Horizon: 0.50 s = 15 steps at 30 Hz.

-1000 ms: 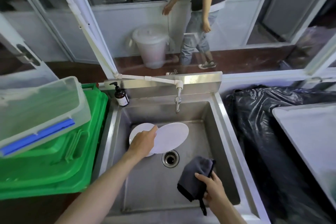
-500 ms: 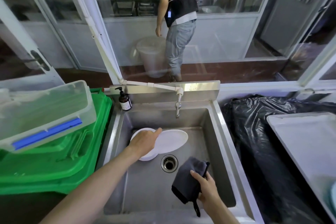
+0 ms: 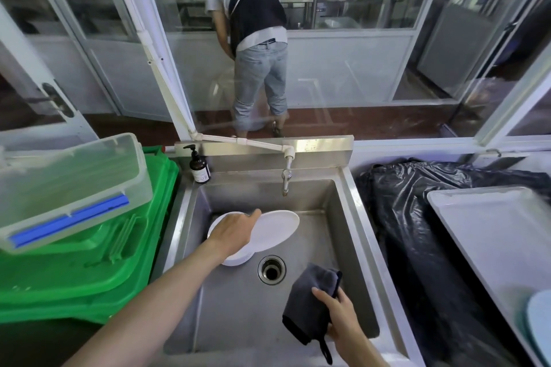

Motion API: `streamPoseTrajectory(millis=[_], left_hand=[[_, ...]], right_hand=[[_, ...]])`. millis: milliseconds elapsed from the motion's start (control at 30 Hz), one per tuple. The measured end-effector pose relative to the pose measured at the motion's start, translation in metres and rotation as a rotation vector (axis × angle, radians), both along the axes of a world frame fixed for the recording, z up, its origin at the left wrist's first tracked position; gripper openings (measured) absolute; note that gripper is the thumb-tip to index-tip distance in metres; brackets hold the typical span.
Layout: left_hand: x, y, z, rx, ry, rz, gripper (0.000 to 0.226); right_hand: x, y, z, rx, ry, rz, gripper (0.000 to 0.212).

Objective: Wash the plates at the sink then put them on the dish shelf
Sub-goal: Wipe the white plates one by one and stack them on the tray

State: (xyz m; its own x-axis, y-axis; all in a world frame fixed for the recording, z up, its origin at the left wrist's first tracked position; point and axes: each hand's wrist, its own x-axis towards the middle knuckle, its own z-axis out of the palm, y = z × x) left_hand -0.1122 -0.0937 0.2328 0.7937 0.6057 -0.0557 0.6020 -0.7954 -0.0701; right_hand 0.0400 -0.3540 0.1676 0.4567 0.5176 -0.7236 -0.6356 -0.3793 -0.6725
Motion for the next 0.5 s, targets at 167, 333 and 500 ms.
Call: streamPoseTrajectory(millis=[167,333,500], left_hand=[[0.000,-0.004,0.006,-0.031,0.011,0.058,0.025],[-0.007,-0.010,0.000,-0.102,-0.054,0.158,0.025],[-0.015,-0.018,-0.001,-0.263,-0.299,0.375,0.028]], right_hand=[[0.000,-0.001,0.001,-0.023,-0.014,0.013,0.048],[-0.001,-0.001,0.000,-0.043,-0.017,0.024,0.048],[-0.003,0.001,0.003,-0.053,-0.015,0.029,0.045]])
